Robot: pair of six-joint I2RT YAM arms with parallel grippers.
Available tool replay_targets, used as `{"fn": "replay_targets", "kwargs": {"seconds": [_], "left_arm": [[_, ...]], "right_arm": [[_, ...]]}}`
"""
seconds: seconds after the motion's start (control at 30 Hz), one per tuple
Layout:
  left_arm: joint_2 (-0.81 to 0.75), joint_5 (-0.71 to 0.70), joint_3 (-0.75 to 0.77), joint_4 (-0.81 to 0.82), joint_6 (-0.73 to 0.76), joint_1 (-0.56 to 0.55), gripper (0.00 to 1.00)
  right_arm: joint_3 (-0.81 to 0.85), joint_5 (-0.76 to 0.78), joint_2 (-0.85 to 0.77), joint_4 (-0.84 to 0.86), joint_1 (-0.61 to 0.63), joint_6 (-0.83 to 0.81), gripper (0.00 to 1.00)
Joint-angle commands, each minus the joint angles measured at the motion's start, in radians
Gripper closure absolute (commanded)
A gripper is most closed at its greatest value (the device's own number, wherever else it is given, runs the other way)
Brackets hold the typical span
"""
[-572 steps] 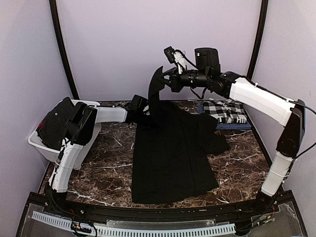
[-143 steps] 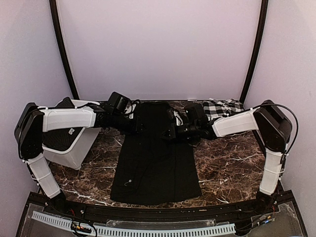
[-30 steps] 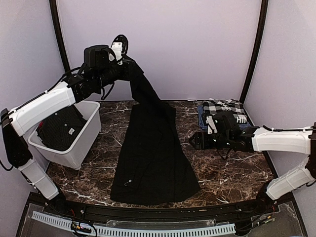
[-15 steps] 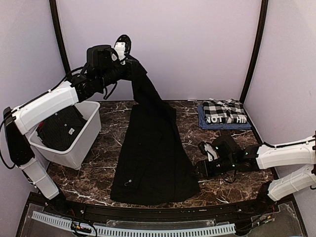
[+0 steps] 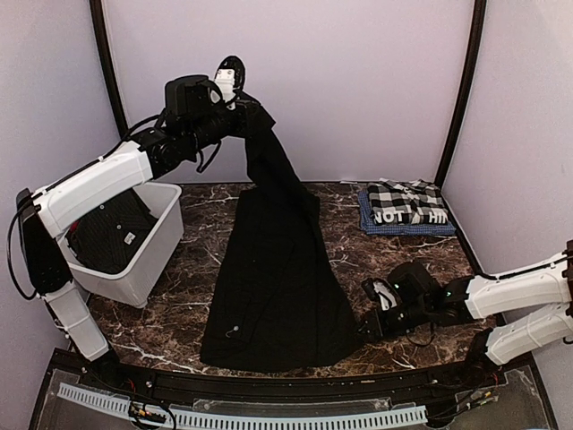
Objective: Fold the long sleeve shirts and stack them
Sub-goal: Pick up the corner of the shirt from the center of the board.
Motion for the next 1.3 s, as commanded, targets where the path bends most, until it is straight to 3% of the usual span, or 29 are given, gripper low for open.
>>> {"fn": "replay_targets", "kwargs": {"seconds": [0.0,0.13,0.3,0.5,0.67,0.83,0.87,1.07,1.27], "left_arm": [[0.016,0.015,0.057,0.045,0.02,0.007,1.0],[0.054,0.027,0.099,0.06,0.022,0.007,1.0],[0.12,0.049,0.171,0.088,0.015,0.007,1.0],[0.228,0.061,0.327,0.107,0.009,0.007,1.0],[0.288,0.063,0.389,0.128,0.013,0.008,1.0],[0.295,0.062,0.399,0.134,0.014,0.015,1.0],[0.296,0.064,0.399,0.135,0.014,0.016,1.0],[0.295,0.075,0.397,0.136,0.01,0.019,1.0],[0.294,0.078,0.397,0.142,0.005,0.019,1.0]], "right_arm": [[-0.031,-0.048,0.003,0.067,0.022,0.033,0.78],[-0.048,-0.044,-0.02,0.054,0.025,0.048,1.0],[0.0,0.086,-0.086,-0.138,0.013,0.056,1.0],[0.055,0.201,-0.219,-0.366,-0.084,0.057,1.0],[0.094,0.226,-0.298,-0.454,-0.119,0.033,1.0],[0.086,0.1,-0.332,-0.378,-0.113,-0.013,1.0],[0.079,0.08,-0.333,-0.357,-0.111,-0.018,0.99],[0.027,-0.023,-0.258,-0.213,-0.084,-0.044,0.72],[-0.006,-0.055,-0.156,-0.089,-0.046,-0.051,0.63]]}}
